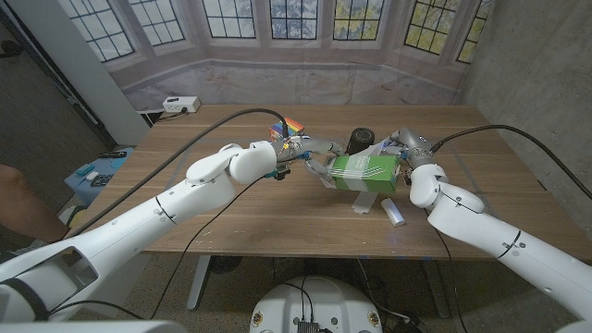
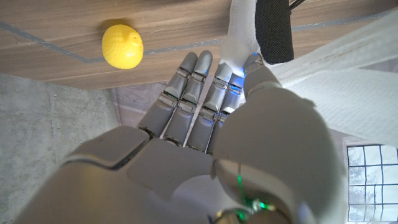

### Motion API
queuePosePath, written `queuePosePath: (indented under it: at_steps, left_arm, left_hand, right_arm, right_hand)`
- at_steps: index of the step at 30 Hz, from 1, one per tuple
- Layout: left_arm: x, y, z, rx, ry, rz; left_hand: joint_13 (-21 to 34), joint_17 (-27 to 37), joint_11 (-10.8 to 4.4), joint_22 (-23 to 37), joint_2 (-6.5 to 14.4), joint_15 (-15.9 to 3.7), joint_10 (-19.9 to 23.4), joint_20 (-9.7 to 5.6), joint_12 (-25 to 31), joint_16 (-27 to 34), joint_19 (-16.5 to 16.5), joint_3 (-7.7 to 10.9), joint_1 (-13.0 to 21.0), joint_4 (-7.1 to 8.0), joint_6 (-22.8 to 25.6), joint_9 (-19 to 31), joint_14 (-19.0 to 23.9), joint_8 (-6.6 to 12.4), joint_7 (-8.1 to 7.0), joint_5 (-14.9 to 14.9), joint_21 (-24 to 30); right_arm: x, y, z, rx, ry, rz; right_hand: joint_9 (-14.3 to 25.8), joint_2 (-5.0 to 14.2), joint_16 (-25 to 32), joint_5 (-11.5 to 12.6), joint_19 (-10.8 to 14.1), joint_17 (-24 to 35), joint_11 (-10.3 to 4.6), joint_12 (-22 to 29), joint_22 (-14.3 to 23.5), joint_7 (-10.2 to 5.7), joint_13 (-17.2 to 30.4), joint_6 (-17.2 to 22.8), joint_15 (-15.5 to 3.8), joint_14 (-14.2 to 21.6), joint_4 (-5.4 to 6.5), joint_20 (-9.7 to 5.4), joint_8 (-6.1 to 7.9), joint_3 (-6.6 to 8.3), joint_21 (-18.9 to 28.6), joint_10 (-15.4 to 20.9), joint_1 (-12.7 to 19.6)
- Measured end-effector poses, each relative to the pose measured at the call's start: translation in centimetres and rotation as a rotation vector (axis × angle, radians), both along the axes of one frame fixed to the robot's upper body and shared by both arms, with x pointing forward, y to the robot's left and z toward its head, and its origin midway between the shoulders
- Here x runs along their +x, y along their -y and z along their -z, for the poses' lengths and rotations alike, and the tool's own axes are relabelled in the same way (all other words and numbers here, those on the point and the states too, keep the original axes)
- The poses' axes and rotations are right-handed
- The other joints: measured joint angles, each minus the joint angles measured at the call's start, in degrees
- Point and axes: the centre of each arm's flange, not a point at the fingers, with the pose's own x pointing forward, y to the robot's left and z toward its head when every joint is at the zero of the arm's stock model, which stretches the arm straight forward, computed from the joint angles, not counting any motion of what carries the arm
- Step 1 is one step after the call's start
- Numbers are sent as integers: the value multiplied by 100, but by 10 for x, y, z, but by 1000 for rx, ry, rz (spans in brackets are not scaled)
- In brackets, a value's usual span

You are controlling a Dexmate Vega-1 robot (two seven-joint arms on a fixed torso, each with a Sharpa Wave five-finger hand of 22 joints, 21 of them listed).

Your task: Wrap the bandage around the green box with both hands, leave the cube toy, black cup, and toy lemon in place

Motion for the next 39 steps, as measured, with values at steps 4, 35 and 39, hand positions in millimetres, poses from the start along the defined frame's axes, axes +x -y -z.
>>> queuePosePath:
  at_steps: [4,35,39]
  left_arm:
    - [1,0,0,1,-3,0]
    - [15,-7,0,-10,-39,18]
    - [16,-7,1,-3,-43,20]
  left_hand:
    - [0,0,0,0,0,0,0,0,0,0,0,0,0,0,0,2,0,1,0,0,0]
    - [0,0,0,0,0,0,0,-1,0,0,1,0,0,0,0,0,0,-1,0,-2,0]
    - [-1,0,0,0,0,0,0,-1,0,0,1,0,0,0,0,-1,0,-1,0,-2,0]
  right_arm:
    - [-1,-1,-4,-11,1,-3]
    - [-1,-4,-22,-101,-33,-3]
    - [-2,-4,-25,-109,-29,-2]
  right_hand:
    - [2,0,0,0,0,0,0,-1,0,0,0,0,0,0,0,0,0,0,0,0,0]
    - [2,0,-62,-1,0,27,2,-22,0,9,1,-10,0,0,23,0,0,-23,46,-2,0]
    - [1,0,-62,-1,0,27,0,-23,0,9,1,-10,0,0,23,0,0,-23,45,-1,0]
